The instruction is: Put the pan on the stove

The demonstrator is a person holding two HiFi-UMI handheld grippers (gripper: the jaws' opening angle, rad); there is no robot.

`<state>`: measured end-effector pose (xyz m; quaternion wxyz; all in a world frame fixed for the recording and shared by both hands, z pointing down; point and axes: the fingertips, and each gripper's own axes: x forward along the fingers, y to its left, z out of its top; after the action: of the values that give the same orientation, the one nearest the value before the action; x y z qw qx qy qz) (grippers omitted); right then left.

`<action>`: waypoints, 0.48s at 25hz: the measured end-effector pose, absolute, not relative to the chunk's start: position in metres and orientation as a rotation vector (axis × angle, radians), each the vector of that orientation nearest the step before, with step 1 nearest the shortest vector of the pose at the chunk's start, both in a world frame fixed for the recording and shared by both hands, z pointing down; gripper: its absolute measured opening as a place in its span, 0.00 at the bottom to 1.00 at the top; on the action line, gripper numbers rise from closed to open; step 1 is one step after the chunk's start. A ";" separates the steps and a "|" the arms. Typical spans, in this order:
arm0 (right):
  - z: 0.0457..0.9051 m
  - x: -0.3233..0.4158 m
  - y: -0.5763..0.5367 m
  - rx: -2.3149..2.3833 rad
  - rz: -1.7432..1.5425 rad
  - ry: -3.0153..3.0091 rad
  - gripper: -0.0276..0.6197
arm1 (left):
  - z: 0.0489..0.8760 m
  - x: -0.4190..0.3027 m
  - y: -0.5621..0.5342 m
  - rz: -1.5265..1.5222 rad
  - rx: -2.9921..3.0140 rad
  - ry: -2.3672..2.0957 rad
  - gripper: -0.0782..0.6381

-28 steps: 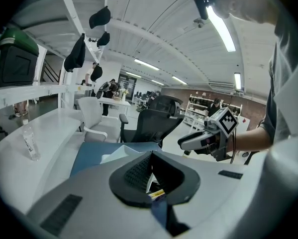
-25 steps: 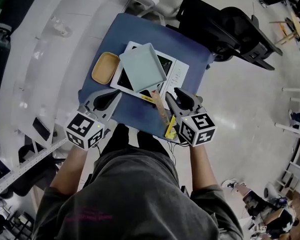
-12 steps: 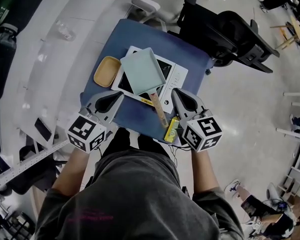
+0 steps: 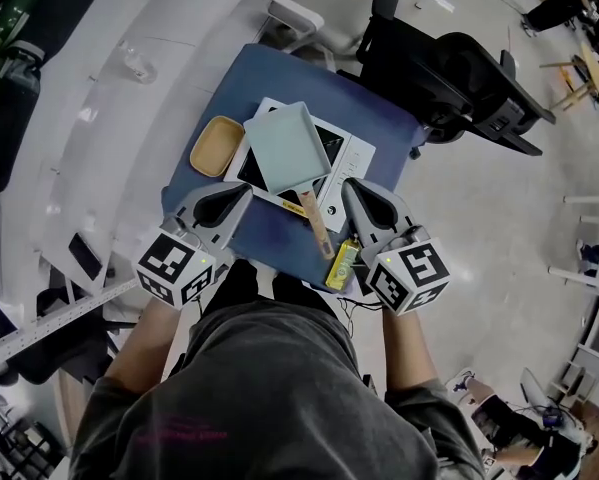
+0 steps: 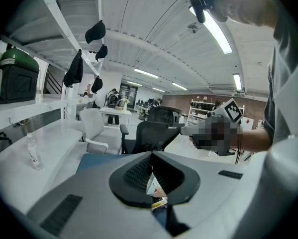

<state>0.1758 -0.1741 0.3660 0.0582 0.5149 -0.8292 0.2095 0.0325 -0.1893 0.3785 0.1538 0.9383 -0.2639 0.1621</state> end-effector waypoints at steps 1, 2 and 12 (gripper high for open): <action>0.365 0.175 -0.174 1.557 0.630 -2.514 0.05 | 0.378 0.032 -0.189 0.463 2.690 -0.760 0.11; 0.365 0.174 -0.174 1.553 0.627 -2.515 0.05 | 0.378 0.032 -0.189 0.461 2.689 -0.763 0.11; 0.370 0.164 -0.178 1.515 0.631 -2.518 0.05 | 0.379 0.025 -0.189 0.451 2.674 -0.784 0.11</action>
<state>0.1645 -0.1782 0.3698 0.0679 0.5027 -0.8359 0.2096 0.0250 -0.1894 0.3792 0.1586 0.9353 -0.2742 0.1578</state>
